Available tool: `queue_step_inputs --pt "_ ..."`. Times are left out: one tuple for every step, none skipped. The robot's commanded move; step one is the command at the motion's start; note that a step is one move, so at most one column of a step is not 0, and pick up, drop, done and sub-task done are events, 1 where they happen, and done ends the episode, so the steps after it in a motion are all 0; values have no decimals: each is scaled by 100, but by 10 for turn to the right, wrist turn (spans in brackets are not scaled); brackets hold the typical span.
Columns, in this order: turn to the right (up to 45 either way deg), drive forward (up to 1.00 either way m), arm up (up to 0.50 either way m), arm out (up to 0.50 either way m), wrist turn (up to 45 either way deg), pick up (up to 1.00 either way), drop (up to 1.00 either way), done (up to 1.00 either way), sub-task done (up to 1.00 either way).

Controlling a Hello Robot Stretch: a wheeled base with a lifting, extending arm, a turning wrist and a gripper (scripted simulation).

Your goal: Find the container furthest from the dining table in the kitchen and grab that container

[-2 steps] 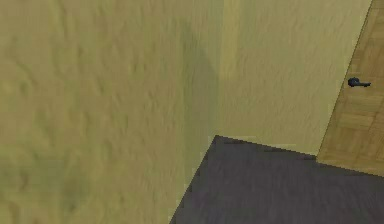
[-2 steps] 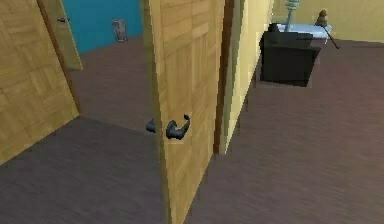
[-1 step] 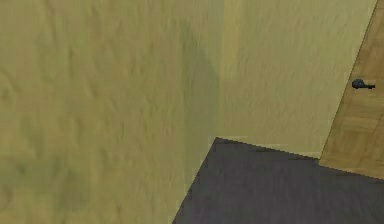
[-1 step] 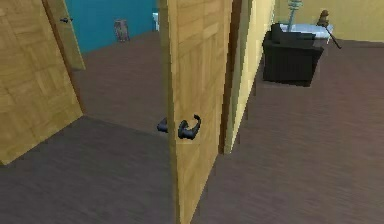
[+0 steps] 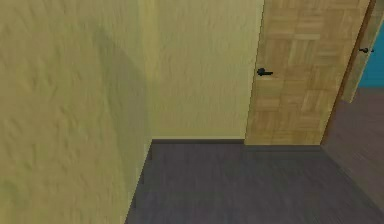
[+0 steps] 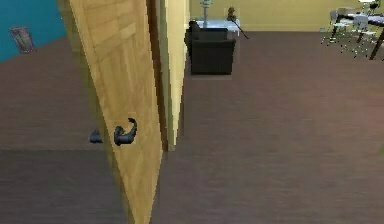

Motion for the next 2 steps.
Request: queue_step_inputs --pt "0 45 0 0 0 0 0 0 0" --pt "330 0 0 0 0 0 0 0 0"
